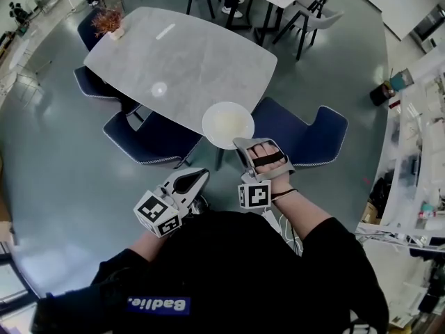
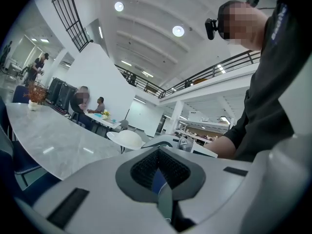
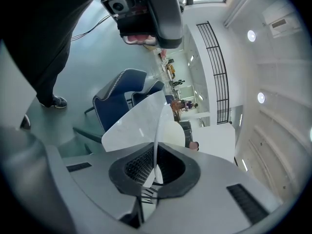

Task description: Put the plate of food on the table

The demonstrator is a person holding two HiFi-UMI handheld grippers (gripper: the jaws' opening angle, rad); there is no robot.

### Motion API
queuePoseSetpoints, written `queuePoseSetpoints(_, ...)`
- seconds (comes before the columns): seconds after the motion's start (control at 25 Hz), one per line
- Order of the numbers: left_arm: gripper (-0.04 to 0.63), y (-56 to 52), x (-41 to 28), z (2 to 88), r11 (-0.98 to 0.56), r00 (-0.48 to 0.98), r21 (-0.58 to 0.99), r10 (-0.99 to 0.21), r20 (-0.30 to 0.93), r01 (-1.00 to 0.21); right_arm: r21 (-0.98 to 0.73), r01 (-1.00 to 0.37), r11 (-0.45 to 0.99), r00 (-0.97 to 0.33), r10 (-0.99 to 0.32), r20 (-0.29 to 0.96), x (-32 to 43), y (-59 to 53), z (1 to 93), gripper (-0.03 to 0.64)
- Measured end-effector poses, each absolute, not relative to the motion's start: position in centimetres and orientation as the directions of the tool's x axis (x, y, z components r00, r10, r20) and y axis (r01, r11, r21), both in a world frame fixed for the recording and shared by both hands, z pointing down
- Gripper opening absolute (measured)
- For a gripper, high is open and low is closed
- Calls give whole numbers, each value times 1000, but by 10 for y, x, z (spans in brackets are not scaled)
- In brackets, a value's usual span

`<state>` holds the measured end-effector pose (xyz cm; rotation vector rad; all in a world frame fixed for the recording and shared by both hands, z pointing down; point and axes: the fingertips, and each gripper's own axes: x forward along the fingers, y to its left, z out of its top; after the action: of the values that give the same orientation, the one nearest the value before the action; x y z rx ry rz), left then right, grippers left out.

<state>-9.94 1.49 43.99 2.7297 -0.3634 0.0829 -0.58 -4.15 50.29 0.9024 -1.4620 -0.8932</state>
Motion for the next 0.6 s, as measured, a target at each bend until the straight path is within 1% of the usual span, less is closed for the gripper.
queuePoseSetpoints(0.2, 8, -10, -114, 447, -892, 969, 378, -224, 103, -246, 905, -58, 421, -28, -907, 420, -15, -65, 508, 18)
queuePoseSetpoints(0.36, 8, -16, -109, 452, -889, 970, 388, -220, 106, -244, 894, -56, 444, -31, -896, 443, -14, -76, 521, 18)
queuePoseSetpoints(0.6, 8, -38, -103, 454, -882, 956, 367, -264, 131, -294, 885, -58, 462, -65, -886, 459, -5, -107, 540, 18)
